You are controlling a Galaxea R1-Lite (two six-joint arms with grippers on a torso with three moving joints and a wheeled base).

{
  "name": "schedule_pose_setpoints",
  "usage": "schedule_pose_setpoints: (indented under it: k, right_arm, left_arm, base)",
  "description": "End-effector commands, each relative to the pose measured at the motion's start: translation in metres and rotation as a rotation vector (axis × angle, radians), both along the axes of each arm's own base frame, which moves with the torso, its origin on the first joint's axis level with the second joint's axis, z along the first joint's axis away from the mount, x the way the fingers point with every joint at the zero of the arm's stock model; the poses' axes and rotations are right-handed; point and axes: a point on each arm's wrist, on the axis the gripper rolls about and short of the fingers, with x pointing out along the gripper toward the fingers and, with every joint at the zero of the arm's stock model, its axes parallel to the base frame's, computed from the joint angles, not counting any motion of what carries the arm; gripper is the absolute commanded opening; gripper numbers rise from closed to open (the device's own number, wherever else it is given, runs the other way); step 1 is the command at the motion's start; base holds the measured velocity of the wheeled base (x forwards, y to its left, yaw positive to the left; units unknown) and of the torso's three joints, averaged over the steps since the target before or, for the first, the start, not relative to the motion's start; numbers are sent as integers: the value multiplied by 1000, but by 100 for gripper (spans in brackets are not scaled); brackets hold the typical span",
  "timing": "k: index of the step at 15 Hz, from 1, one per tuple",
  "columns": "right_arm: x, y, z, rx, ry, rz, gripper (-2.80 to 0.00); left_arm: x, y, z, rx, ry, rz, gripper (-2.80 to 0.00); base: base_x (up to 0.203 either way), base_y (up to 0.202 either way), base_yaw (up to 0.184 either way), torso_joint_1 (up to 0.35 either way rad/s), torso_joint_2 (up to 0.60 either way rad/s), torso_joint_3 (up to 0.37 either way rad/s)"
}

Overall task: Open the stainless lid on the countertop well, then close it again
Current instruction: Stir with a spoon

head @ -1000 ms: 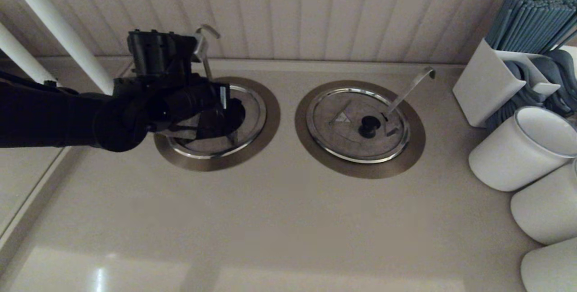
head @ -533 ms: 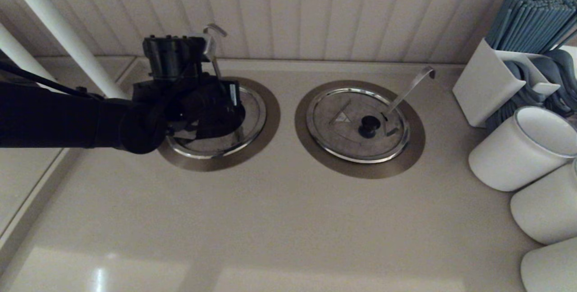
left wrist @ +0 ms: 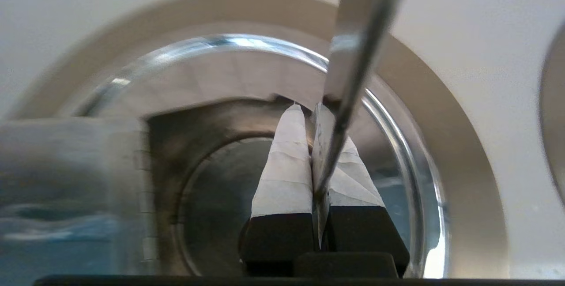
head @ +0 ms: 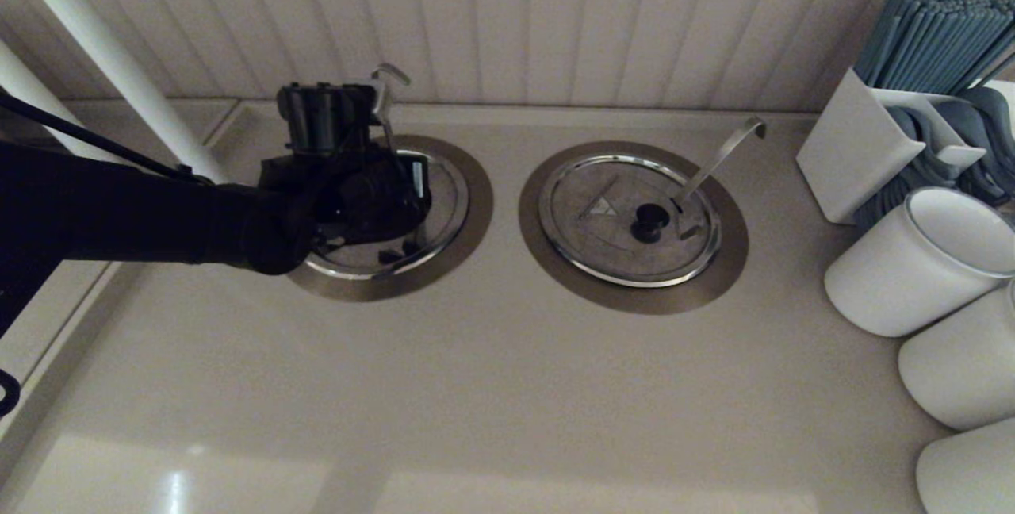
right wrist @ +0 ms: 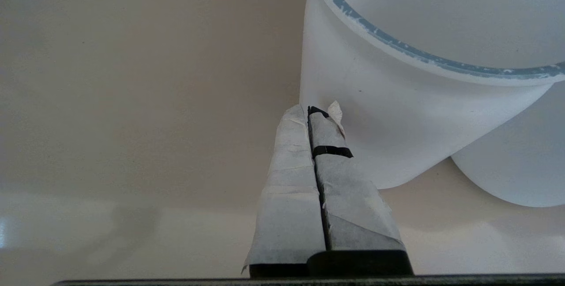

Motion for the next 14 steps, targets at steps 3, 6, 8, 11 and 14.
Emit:
schedule_pose_setpoints:
  k: [3, 6, 8, 11, 14]
  right_arm:
    - [0, 0, 0, -1, 0, 1, -280]
    - [0, 0, 0, -1, 0, 1, -280]
    - [0, 0, 0, 0, 0, 1, -280]
    - [0, 0, 0, -1, 0, 1, -280]
    - [0, 0, 0, -1, 0, 1, -280]
  left_arm:
    - [6, -2, -7, 6, 8, 21, -280]
    - [9, -2, -1, -4, -15, 55, 0]
    - [10, -2, 1, -18, -50, 55, 0]
    - [14, 0, 2, -22, -80, 64, 0]
    - [19, 13, 7, -26, -94, 97, 0]
  base:
    - [0, 0, 0, 0, 0, 0]
    - [0, 0, 0, 0, 0, 0]
    - [0, 0, 0, 0, 0, 0]
    - [0, 0, 0, 0, 0, 0]
    - [0, 0, 0, 0, 0, 0]
